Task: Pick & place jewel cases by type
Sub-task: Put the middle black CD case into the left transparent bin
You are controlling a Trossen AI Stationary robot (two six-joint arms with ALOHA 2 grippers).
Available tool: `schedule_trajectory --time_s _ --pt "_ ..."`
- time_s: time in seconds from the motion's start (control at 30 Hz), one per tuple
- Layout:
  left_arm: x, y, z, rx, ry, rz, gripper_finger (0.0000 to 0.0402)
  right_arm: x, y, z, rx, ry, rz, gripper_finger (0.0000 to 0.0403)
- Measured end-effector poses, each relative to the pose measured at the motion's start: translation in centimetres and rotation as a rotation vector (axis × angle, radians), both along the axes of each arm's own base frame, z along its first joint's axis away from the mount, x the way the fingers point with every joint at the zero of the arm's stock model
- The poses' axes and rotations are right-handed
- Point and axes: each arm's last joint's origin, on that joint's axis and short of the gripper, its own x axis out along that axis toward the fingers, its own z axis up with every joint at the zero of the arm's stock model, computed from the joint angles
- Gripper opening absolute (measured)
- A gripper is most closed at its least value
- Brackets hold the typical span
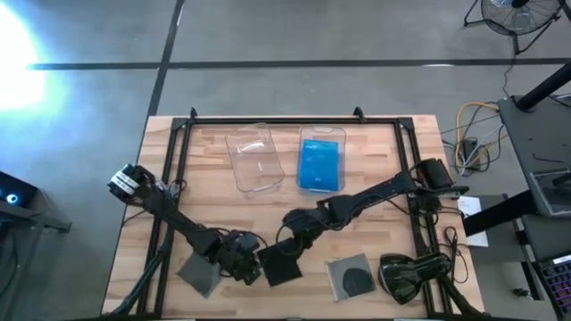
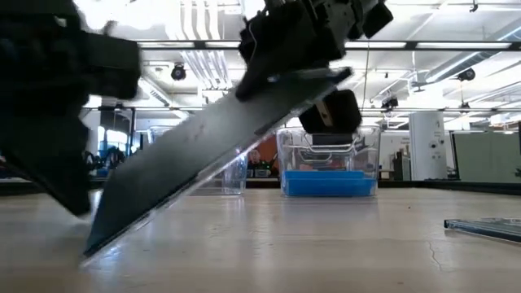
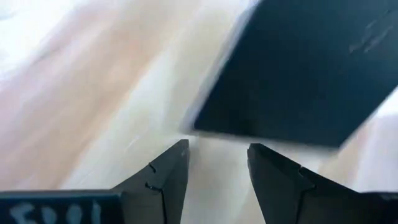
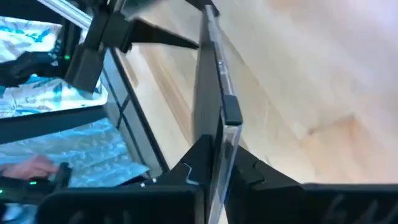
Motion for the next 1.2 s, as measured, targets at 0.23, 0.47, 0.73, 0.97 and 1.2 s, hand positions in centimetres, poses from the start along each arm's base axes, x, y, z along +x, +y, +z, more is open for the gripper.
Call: schedule_trajectory --time_s 0.23,0.47,0.73,0.97,1.2 --pt "-5.0 -1.1 6.3 0.016 -0.071 0.144 0.0147 -0.6 -4.1 5.5 -0.291 -0.167 -0.056 0.0013" --pt "-8.4 -0.5 9.4 0.01 -0.318 0.415 0.0147 -0.4 -11.0 12.8 -0.659 -0.352 -0.322 0.0013" --pt "-8.1 -0.4 10.4 0.024 -0.452 0.492 0.0147 2.4 -16.9 12.7 -1.072 -0.297 -0.211 0.0013" --pt "-8.2 -0.6 10.3 -0.009 -0.376 0.451 0.0147 5.7 -17.7 9.4 -1.215 -0.171 0.035 0.0013" --pt "-9.4 -0.4 9.0 -0.088 -0.022 0.372 0.0147 8.2 -18.1 7.2 -1.402 0.153 0.294 0.0027"
